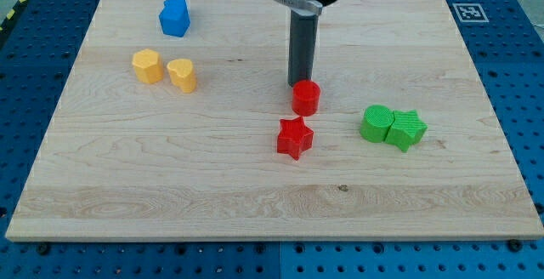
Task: Slightly move the green blocks to the right
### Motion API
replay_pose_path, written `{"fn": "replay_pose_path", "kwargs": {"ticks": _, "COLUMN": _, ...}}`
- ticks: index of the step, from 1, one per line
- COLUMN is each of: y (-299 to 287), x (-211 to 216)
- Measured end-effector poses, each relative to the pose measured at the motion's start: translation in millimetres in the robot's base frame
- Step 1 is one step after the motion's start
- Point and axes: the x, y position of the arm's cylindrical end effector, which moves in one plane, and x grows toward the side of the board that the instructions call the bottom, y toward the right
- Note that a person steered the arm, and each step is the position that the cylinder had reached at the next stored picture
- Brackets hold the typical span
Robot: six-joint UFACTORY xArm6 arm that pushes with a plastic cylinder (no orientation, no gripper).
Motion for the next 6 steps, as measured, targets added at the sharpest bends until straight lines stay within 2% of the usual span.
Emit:
{"fn": "replay_pose_path", "kwargs": {"ticks": 3, "y": 7.5, "x": 53.0}}
{"fn": "replay_pose_path", "kwargs": {"ticks": 5, "y": 35.0, "x": 44.0}}
{"fn": "replay_pose_path", "kwargs": {"ticks": 6, "y": 55.9, "x": 54.4}}
